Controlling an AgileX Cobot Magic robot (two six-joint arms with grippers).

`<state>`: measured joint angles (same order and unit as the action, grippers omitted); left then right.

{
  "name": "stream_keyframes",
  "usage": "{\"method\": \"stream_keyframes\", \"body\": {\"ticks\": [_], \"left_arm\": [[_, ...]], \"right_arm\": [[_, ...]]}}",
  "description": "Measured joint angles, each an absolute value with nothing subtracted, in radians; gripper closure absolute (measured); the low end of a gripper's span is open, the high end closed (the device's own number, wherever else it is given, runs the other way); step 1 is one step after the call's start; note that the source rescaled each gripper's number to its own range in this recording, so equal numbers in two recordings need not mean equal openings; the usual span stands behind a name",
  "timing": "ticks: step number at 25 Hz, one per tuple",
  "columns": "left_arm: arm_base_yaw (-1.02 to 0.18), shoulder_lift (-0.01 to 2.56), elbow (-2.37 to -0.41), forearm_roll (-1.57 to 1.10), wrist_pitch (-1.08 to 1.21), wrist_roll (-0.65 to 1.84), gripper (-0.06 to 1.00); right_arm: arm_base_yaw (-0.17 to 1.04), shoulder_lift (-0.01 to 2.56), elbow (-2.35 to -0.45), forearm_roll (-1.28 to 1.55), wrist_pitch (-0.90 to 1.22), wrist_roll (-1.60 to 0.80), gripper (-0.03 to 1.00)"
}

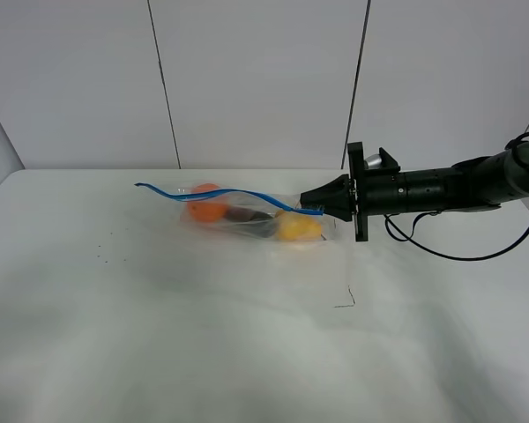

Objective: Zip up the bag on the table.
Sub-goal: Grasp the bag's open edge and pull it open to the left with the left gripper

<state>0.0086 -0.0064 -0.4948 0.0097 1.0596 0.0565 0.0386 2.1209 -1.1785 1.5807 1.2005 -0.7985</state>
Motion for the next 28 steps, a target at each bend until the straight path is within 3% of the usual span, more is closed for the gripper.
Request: {"method": "stream_keyframes", "body": {"ticks": [12, 22, 28], "left_arm": [[0.009, 0.011, -0.519, 0.018, 1.046, 0.055, -0.06], [0.009, 0.529, -0.878, 0.021, 0.996, 0.095, -0.05], [0.009, 0.791, -0.948, 0.060, 0.909, 0.409, -0.05]], "right_arm": [[0.039, 2.121, -1.178, 1.581, 1.201, -0.802, 0.97], [0.039, 2.121, -1.178, 1.581, 1.201, -0.802, 0.97], [0.039, 2.121, -1.178, 1.581, 1.201, -0.802, 0.97]]}}
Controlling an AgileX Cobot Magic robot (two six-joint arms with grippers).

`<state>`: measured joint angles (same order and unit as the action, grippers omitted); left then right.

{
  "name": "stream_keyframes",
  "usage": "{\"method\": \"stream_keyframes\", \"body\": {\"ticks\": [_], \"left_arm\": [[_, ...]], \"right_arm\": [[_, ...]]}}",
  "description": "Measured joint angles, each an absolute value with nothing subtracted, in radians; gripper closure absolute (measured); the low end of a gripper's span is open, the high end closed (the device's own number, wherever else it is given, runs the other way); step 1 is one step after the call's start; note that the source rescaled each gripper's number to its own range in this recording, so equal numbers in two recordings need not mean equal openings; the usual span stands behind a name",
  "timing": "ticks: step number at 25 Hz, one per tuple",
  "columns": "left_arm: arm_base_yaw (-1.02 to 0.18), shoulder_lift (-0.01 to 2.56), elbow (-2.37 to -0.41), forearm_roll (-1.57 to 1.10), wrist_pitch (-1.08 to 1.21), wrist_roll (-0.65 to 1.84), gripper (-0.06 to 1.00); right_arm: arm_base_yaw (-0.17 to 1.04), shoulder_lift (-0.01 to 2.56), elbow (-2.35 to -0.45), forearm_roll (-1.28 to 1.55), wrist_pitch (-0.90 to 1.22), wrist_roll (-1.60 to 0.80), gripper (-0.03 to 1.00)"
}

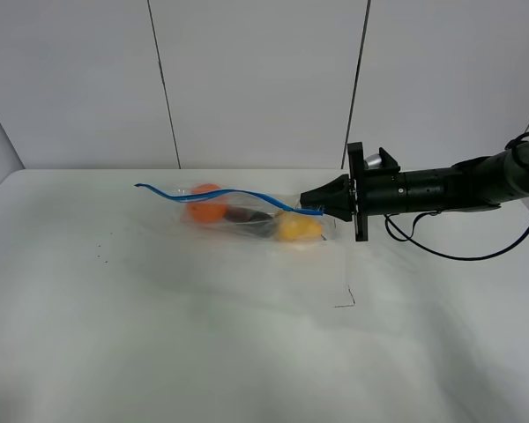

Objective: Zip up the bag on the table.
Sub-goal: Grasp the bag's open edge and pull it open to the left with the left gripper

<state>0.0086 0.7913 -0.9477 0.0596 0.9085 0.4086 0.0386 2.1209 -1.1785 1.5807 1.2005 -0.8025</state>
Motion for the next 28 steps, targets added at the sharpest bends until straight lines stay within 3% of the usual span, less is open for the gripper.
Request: {"method": "stream_keyframes", "body": {"ticks": [7, 14, 28], "left_arm": [[0.009, 1.008, -0.948, 0.071, 0.725, 0.976, -0.05], [-0.021, 1.126, -0.948, -0.107, 0.640, 1.109, -0.05], [-0.510, 1.332, -0.948, -0.146, 0.267, 1.012, -0.05]], "right_arm": [[0.039, 2.121, -1.178, 1.581, 1.201, -0.802, 0.97], [0.039, 2.121, -1.178, 1.581, 1.201, -0.802, 0.97], [0.039, 2.121, -1.178, 1.581, 1.200, -0.799, 0.97]]}}
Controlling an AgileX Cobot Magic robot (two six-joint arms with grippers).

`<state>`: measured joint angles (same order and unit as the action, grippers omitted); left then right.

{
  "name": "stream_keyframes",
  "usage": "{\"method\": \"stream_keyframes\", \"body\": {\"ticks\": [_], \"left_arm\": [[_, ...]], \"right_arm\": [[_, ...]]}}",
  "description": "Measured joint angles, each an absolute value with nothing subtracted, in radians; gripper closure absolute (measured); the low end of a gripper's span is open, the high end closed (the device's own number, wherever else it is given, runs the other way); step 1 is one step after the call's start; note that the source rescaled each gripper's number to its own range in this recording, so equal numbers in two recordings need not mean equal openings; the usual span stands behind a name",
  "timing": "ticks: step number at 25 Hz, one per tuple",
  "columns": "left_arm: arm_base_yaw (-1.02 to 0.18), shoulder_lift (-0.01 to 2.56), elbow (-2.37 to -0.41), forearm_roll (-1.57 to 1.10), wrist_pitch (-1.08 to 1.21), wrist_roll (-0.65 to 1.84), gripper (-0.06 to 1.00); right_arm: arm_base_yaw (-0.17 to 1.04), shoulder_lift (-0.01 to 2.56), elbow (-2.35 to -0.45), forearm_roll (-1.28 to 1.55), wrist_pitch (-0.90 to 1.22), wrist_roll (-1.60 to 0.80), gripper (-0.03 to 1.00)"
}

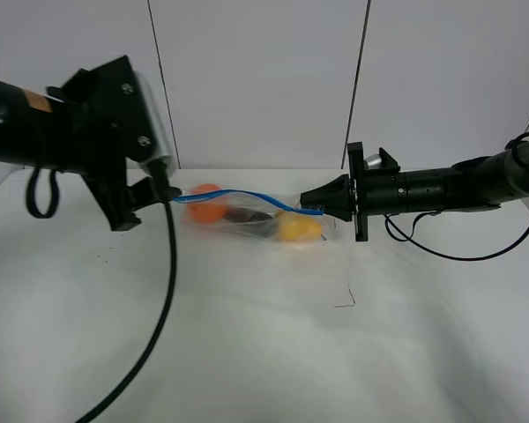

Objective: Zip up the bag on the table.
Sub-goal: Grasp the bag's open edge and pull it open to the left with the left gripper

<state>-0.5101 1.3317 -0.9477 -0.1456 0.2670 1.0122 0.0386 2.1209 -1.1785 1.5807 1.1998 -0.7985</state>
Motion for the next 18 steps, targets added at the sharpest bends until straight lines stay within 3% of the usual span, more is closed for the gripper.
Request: {"method": "stream_keyframes", "body": {"ticks": [8, 12, 18], "left_arm": [[-0.691, 1.547, -0.948, -0.146, -0.094, 1.008, -0.05], [-0.711, 1.655, -0.948, -0.146, -0.298, 1.008, -0.05], [-0.712, 1.752, -0.948, -0.074, -0.350, 1.007, -0.05]], "right_arm": [[0.039, 2.121, -1.178, 1.584, 1.200, -0.796, 0.97], [0.039, 2.121, -1.178, 1.588, 1.200, -0.796, 0.97], [0.039, 2.121, -1.178, 1.605, 1.201, -0.795, 0.97]]}}
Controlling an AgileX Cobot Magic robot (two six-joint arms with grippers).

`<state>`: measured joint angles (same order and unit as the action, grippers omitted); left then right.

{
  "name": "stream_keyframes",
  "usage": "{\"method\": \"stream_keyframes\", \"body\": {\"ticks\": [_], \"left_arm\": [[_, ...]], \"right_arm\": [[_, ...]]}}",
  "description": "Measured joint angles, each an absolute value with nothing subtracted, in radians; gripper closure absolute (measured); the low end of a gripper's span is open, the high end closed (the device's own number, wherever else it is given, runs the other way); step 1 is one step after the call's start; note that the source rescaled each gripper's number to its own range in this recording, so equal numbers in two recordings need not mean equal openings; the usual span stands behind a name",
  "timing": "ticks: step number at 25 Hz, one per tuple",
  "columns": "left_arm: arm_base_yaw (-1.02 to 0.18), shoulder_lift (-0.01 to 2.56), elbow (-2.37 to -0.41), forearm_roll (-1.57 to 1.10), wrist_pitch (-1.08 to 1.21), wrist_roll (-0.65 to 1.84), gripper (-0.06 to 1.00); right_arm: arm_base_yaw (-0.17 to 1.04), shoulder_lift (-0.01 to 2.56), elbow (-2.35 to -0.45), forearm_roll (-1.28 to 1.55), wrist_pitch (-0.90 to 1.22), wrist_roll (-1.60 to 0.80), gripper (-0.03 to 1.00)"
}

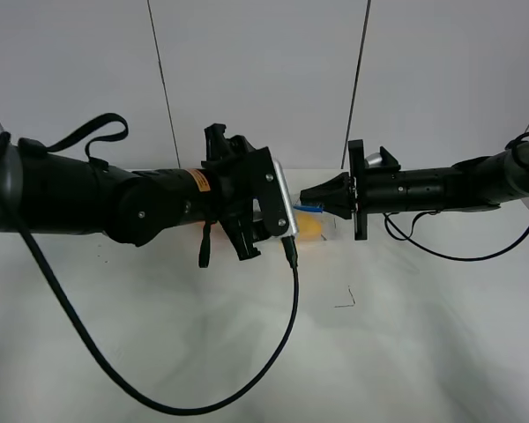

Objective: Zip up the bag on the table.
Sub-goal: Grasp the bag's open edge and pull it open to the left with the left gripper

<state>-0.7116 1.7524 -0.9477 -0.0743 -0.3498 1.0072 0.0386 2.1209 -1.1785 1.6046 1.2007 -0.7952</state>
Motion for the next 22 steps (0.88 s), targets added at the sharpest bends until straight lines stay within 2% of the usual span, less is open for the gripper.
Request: {"method": "stream_keyframes", "body": {"ticks": [8, 16, 22], "left_arm": [[-0.726, 1.822, -0.948, -0.054, -0.455, 1.006, -0.05], [-0.772, 1.822, -0.948, -0.051, -0.467, 1.006, 0.19], [-0.771, 1.832, -0.948, -0.051, -0.512, 1.006, 0.24]], "right_arm": [[0.039, 2.121, -1.178, 1.623, 1.201, -0.795, 0.97], [0.039, 2.121, -1.178, 1.625, 1.201, -0.795, 0.97], [0.039, 2.121, -1.178, 1.625, 1.201, -0.795, 0.97]]}}
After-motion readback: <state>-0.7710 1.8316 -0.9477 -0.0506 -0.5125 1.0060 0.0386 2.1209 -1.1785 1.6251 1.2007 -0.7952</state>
